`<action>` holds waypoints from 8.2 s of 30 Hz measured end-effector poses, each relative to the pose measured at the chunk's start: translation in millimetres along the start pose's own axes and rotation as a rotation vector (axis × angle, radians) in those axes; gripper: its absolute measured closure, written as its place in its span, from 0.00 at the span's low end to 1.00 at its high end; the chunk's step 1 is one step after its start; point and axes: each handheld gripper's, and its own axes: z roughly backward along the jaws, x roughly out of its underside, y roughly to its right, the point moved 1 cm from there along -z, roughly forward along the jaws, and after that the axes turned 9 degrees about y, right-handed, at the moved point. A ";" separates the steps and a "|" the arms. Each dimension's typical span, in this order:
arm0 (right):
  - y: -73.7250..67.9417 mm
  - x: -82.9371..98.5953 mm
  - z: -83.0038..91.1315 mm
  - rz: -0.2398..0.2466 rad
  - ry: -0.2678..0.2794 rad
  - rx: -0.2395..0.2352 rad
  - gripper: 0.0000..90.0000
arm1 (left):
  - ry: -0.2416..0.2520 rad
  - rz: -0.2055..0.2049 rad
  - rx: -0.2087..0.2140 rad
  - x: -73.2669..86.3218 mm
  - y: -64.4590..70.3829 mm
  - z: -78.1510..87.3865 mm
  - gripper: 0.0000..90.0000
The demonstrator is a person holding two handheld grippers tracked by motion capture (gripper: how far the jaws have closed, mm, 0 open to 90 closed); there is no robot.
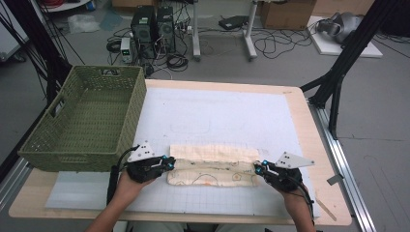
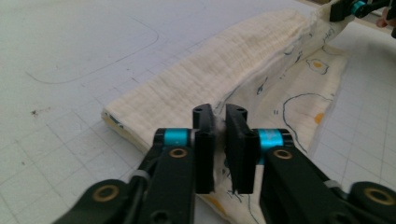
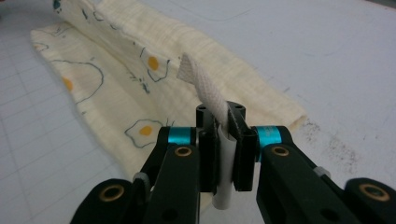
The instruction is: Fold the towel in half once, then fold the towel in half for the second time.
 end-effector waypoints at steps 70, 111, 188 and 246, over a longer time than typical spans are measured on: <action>41.6 -11.6 -73.5 -0.051 -0.162 0.122 0.49 | -0.178 0.027 -0.132 -8.4 -48.2 -56.4 0.57; 14.4 -14.1 -61.6 -0.022 -0.104 0.094 0.64 | -0.074 0.001 -0.122 -12.2 -35.8 -51.6 0.71; 14.2 -2.1 13.4 -0.086 0.034 0.217 0.13 | 0.112 0.099 -0.127 -42.1 -51.1 -22.3 0.23; 43.9 -20.6 -43.6 -0.132 -0.104 0.188 0.13 | -0.081 -0.010 -0.148 -20.3 -60.3 -54.3 0.96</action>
